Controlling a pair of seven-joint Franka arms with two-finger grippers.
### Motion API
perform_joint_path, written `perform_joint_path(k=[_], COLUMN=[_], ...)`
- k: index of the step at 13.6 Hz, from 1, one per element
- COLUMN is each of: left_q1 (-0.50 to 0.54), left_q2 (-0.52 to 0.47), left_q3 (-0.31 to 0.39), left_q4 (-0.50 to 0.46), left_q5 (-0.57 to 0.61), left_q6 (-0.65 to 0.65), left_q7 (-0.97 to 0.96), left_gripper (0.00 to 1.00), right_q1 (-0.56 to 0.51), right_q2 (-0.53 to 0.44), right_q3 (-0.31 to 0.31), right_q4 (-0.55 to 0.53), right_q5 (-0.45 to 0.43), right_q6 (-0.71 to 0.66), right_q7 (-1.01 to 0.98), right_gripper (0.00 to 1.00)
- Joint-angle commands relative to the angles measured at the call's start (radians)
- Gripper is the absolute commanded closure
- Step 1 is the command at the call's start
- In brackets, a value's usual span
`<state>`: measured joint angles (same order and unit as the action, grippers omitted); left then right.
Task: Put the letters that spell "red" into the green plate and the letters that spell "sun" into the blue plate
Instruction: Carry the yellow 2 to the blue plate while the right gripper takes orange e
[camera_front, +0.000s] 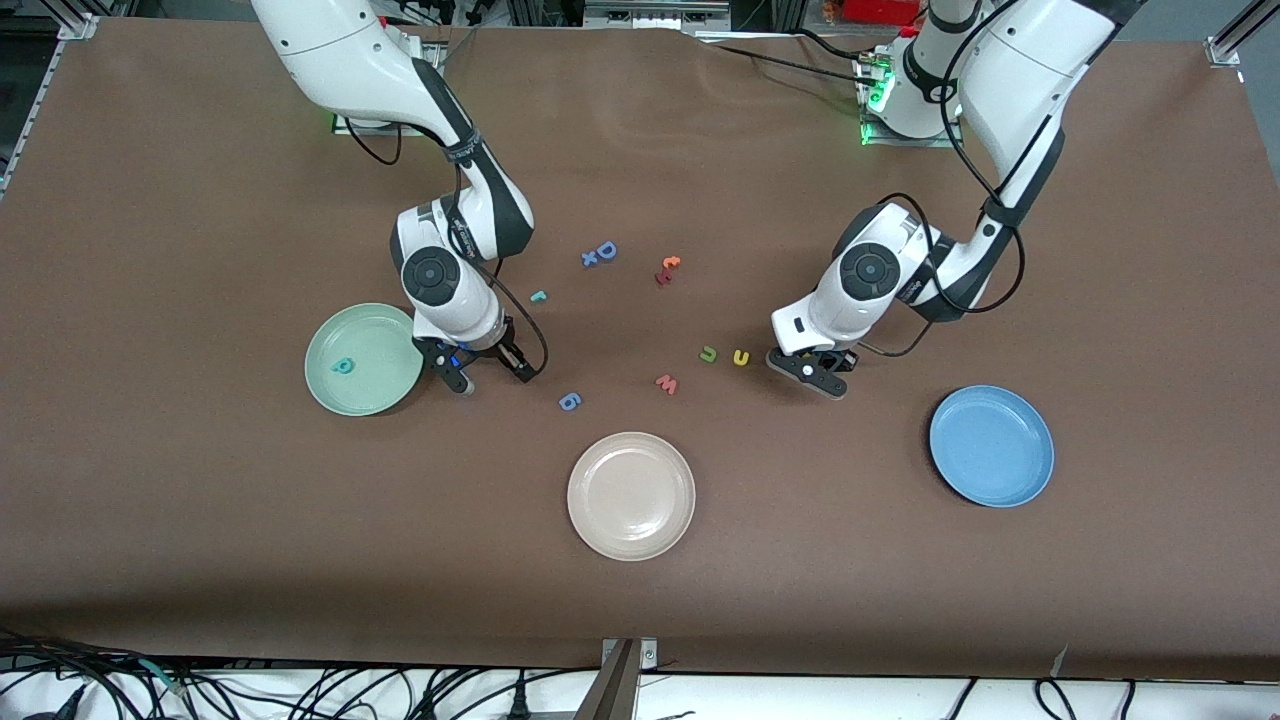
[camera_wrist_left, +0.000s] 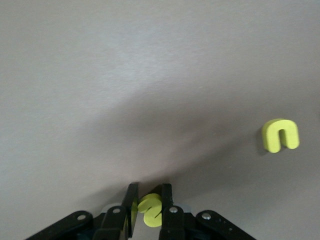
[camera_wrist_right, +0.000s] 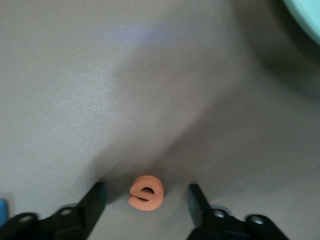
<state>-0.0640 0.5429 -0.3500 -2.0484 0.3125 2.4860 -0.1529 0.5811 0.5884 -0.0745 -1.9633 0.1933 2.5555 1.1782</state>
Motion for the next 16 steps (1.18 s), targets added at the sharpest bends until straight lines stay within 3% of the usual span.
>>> perform_joint_path(k=[1, 6, 8, 11, 14, 16], left_q1=[0.018, 0.104, 0.13, 0.2, 0.271, 0.288], left_q2=[-0.029, -0.034, -0.031, -0.017, -0.018, -0.014], left_q3=[-0.027, -0.029, -0.027, -0.023, -0.02, 0.008], left_q4=[0.069, 0.203, 0.258, 0.361, 0.372, 0.373], left_q5=[-0.053, -0.176, -0.174, -0.173, -0.161, -0.153], left_q6=[-0.129, -0.254, -0.32, -0.445, -0.463, -0.461], left_q7=[0.038, 0.268, 0.306, 0.51, 0.656, 0.735], left_gripper=[1.0, 1.0, 1.0, 1.0, 1.0, 1.0], right_q1=[0.005, 0.003, 0.002, 0.002, 0.002, 0.002], right_q2=[0.001, 0.001, 0.001, 0.001, 0.001, 0.001], right_q3=[-0.002, -0.008, -0.014, -0.021, -0.021, -0.019], right_q4=[-0.011, -0.013, -0.011, -0.011, -0.011, -0.009], right_q5=[0.009, 0.008, 0.006, 0.006, 0.006, 0.008], right_q6=[0.014, 0.012, 0.014, 0.014, 0.014, 0.014], right_q7=[0.003, -0.003, -0.026, -0.037, -0.032, -0.029], right_gripper=[0.39, 0.39, 0.38, 0.39, 0.62, 0.62])
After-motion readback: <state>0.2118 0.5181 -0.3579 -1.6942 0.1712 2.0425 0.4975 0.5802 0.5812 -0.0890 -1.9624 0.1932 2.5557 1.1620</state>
